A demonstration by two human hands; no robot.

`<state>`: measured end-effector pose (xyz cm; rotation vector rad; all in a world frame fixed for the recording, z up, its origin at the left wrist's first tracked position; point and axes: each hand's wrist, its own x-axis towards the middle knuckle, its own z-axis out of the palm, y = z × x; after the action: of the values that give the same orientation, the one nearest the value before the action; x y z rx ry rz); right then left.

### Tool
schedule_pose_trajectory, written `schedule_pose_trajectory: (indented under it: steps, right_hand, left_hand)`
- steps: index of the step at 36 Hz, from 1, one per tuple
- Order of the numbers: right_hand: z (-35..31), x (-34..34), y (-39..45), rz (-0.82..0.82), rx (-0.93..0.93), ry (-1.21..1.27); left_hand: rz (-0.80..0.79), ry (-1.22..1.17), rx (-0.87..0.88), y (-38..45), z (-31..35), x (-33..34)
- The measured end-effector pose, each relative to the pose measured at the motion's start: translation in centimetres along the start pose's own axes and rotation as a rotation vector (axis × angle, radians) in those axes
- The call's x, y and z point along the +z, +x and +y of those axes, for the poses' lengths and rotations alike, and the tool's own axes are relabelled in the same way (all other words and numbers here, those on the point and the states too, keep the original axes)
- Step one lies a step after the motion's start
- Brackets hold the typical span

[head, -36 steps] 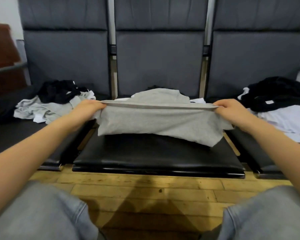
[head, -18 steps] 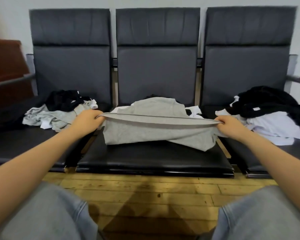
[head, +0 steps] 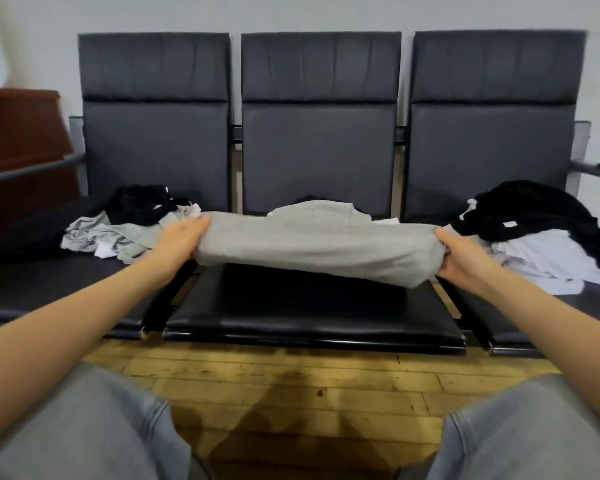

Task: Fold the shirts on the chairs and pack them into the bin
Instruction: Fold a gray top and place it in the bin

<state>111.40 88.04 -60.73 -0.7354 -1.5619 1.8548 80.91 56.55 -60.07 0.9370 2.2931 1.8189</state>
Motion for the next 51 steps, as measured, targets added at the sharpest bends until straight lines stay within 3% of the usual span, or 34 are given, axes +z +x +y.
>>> schedule_pose_trajectory:
  steps: [2, 4, 7, 12, 14, 17, 22, 28, 34, 38, 47, 51]
  right_hand:
    - [0.8, 0.5, 0.0, -0.004, 0.037, -0.142]
    - [1.7, 0.6, -0.2, -0.004, 0.070, -0.356]
    - [2.7, 0.7, -1.0, -0.080, 0.121, -0.592]
    - [3.8, 1.1, -3.1, -0.227, 0.206, -0.783]
    - [4.0, 1.2, -3.5, -0.234, 0.189, -0.859]
    - [3.9, 1.3, -3.4, -0.191, 0.166, -0.813]
    - [2.5, 1.6, -2.3, -0.105, 0.117, -0.543]
    - [0.4, 2.7, 0.9, 0.114, -0.036, -0.457]
    - [-0.5, 3.4, 6.5, 0.368, -0.146, -0.426]
    - [-0.4, 3.5, 10.6, 0.375, -0.148, -0.544]
    - [0.3, 4.2, 19.3, 0.419, 0.065, -0.369]
    - [1.8, 4.4, 22.1, 0.435, 0.087, -0.397]
  left_hand:
    - [-0.101, 0.458, 0.199, -0.8, -0.6, -0.4]
    - [-0.216, 0.676, 0.216, -1.4, -1.5, -0.7]
    - [-0.364, 0.750, 0.124, -1.8, -2.5, -0.9]
    - [-0.761, 0.808, -0.115, -3.2, -3.7, -1.3]
    - [-0.808, 0.790, -0.143, -3.6, -4.3, -1.4]
    - [-0.682, 0.577, -0.174, -3.9, -4.0, -1.2]
    - [-0.440, -0.176, -0.293, -2.8, -3.3, -0.4]
    - [-0.113, -0.449, -0.317, 0.7, -1.8, 1.0]
    - [0.034, -0.281, -0.392, 5.9, -3.3, 2.2]
    - [0.077, -0.006, -0.399, 9.6, -4.5, 2.8]
    - [0.103, 0.116, -0.377, 18.0, -7.2, 5.9]
    - [0.060, 0.399, -0.219, 20.3, -9.0, 7.3]
